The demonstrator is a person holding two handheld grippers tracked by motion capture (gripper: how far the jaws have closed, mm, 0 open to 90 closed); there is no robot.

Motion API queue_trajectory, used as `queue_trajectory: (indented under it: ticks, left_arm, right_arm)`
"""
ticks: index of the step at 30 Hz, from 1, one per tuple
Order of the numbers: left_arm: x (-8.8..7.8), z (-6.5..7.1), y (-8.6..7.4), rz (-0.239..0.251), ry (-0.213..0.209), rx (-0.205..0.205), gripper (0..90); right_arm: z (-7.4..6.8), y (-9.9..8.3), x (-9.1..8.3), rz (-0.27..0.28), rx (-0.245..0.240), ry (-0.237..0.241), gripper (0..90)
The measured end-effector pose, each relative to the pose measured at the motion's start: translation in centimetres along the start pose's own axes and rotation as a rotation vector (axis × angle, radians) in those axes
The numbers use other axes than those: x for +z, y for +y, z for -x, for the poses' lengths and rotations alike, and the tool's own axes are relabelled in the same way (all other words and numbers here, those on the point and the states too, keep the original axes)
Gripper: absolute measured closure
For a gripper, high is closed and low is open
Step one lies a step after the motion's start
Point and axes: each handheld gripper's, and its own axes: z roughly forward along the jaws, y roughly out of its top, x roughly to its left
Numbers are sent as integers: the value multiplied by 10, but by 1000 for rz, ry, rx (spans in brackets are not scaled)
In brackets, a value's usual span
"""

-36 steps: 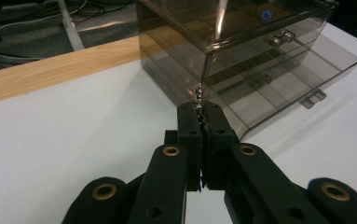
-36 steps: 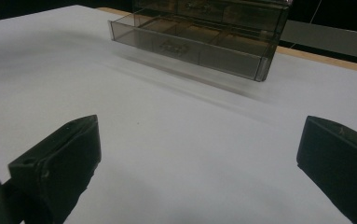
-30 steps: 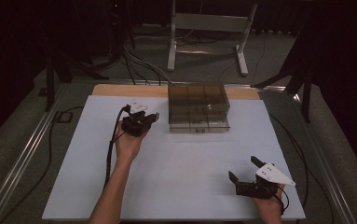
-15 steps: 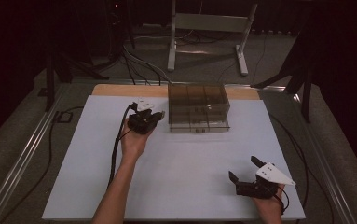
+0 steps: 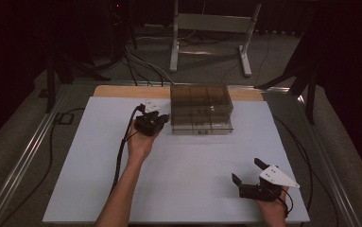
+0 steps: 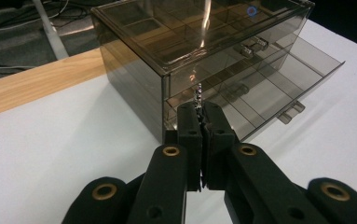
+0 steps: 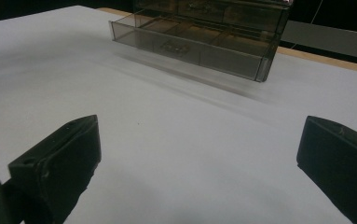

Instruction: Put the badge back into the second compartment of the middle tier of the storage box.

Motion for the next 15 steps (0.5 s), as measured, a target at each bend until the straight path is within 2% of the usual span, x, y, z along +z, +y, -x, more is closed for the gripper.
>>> queue_trajectory:
  ticks: [15]
  left_arm:
    - [13, 10, 4, -8, -15, 15, 893]
  right_arm:
    - [0, 0, 1, -2, 0, 1, 0]
